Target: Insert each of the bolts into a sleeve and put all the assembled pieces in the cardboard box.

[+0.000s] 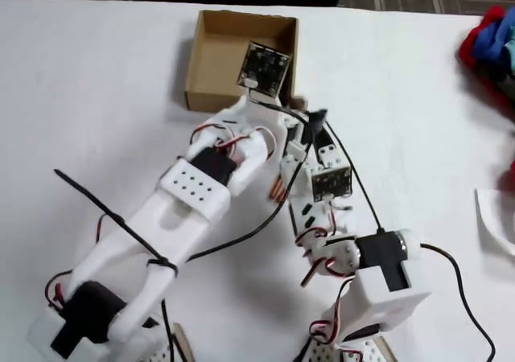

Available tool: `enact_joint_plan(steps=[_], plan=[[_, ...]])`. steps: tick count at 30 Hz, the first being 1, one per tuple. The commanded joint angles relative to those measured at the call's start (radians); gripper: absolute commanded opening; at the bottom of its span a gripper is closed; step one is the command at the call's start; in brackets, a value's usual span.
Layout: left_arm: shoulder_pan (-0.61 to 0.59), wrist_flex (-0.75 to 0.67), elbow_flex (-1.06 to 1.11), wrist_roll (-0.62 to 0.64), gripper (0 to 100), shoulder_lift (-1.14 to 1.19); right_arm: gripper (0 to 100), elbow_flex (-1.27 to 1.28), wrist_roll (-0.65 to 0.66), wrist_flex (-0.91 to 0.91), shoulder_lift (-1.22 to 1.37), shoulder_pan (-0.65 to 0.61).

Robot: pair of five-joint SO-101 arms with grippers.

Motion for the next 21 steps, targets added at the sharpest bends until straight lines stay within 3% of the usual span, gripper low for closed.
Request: enact_joint_plan(steps=[1, 10, 13, 17, 21], plan=[[-0.014, 0.015, -0.015, 0.006, 31, -0.011, 2.1, -0.029, 0.003, -0.01, -0.007, 0.012], [-0.064, 0.029, -0.127, 0.003, 31, -0.049, 2.1, -0.029, 0.003, -0.004, -0.005, 0.012], [-0.149, 0.152, -0.223, 0.006, 31, -0.084, 2.1, -0.029, -0.002, 0.015, -0.007, 0.012], [-0.288, 0.316, -0.323, 0.003, 31, -0.144, 2.1, -0.064, -0.002, 0.143, -0.035, 0.012], [-0.425, 0.462, -0.283, 0.0, 31, -0.19, 2.1, -0.149, 0.003, 0.43, -0.139, 0.016]])
